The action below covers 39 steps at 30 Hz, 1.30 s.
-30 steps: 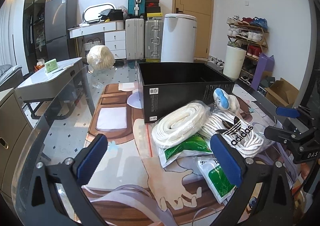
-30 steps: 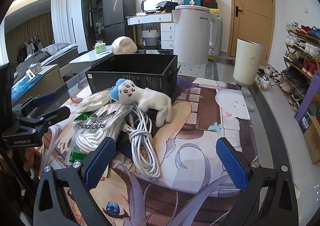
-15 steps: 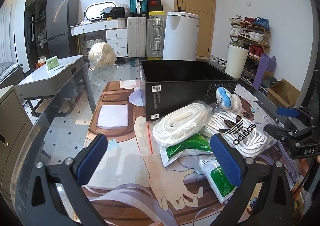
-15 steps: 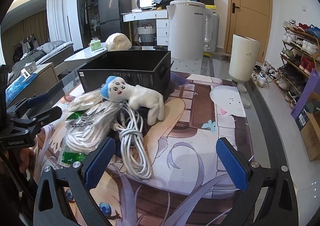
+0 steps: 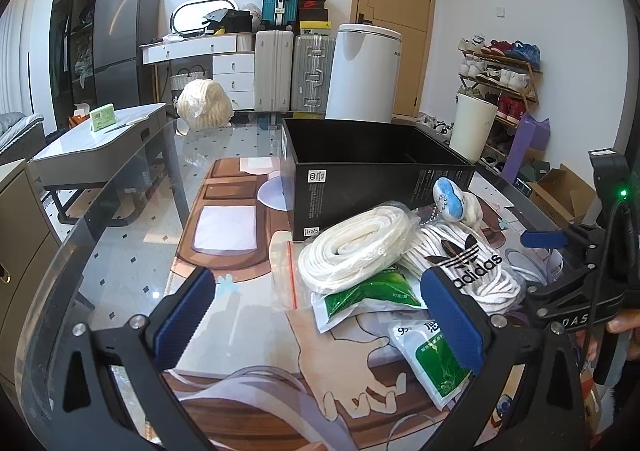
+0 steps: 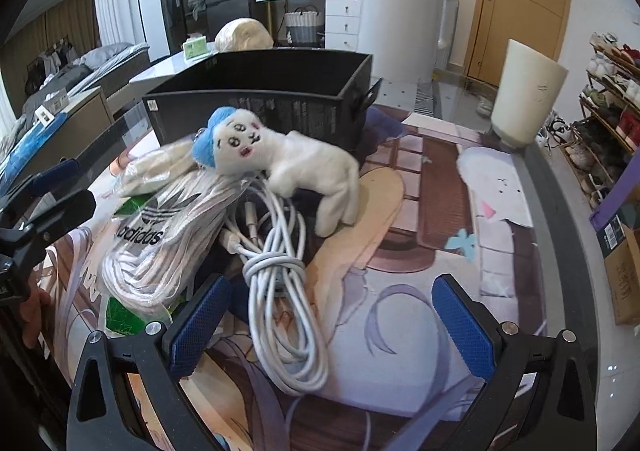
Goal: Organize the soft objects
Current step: 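Withdraw both tools from the box back toward the pile, then grasp the coiled white cable with the right tool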
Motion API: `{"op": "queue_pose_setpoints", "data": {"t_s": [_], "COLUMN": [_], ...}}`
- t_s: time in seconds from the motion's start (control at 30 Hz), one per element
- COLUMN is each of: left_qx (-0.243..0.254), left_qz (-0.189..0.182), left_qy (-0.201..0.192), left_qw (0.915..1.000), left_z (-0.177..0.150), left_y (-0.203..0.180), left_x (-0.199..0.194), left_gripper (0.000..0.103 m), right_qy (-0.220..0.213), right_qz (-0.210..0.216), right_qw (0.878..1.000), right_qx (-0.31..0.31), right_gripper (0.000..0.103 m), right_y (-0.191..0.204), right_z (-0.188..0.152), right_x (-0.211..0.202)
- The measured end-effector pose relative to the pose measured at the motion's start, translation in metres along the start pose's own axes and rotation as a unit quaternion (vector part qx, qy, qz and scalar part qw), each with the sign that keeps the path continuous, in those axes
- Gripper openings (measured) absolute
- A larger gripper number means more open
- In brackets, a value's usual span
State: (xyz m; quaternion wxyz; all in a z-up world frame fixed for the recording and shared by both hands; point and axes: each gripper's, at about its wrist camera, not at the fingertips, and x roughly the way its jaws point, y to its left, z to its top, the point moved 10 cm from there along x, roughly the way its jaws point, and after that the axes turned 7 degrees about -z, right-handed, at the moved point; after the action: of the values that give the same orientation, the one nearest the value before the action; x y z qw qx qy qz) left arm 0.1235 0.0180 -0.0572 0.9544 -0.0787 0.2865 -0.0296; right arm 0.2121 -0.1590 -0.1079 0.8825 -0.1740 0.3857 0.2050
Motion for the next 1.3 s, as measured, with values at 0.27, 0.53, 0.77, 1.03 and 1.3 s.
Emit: {"op": "queue_pose_setpoints", "data": {"t_s": [0.27, 0.53, 0.77, 1.03, 1.3], "left_qx": [0.012, 0.016, 0.015, 0.020, 0.018], "left_qz": [0.008, 0.009, 0.009, 0.016, 0.025], "left_qy": [0.007, 0.010, 0.010, 0.011, 0.016], "left_qw": [0.9999, 0.9998, 0.9998, 0.9996, 0.9994], "left_z": [-0.002, -0.003, -0.003, -0.004, -0.005], "left_y": [-0.004, -0.005, -0.004, -0.004, -0.003], "left_x": [0.002, 0.003, 0.003, 0.005, 0.007], "left_gripper": [0.103, 0.103, 0.103, 0.103, 0.103], "right_qy": [0.013, 0.033, 0.030, -0.001, -0.008], "right_qz": [0.009, 0.027, 0.033, 0.041, 0.042], "right_qw": [1.000, 0.999, 0.999, 0.999, 0.998], "right_qx": [-0.025, -0.020, -0.025, -0.033, -0.043], "right_gripper": [0.102, 0.102, 0.098, 0.050, 0.031], "right_y": [0.017, 0.023, 0.026, 0.032, 0.033], "right_z": [0.001, -0.002, -0.001, 0.003, -0.002], "right_x": [0.012, 0.017, 0.014, 0.005, -0.003]}}
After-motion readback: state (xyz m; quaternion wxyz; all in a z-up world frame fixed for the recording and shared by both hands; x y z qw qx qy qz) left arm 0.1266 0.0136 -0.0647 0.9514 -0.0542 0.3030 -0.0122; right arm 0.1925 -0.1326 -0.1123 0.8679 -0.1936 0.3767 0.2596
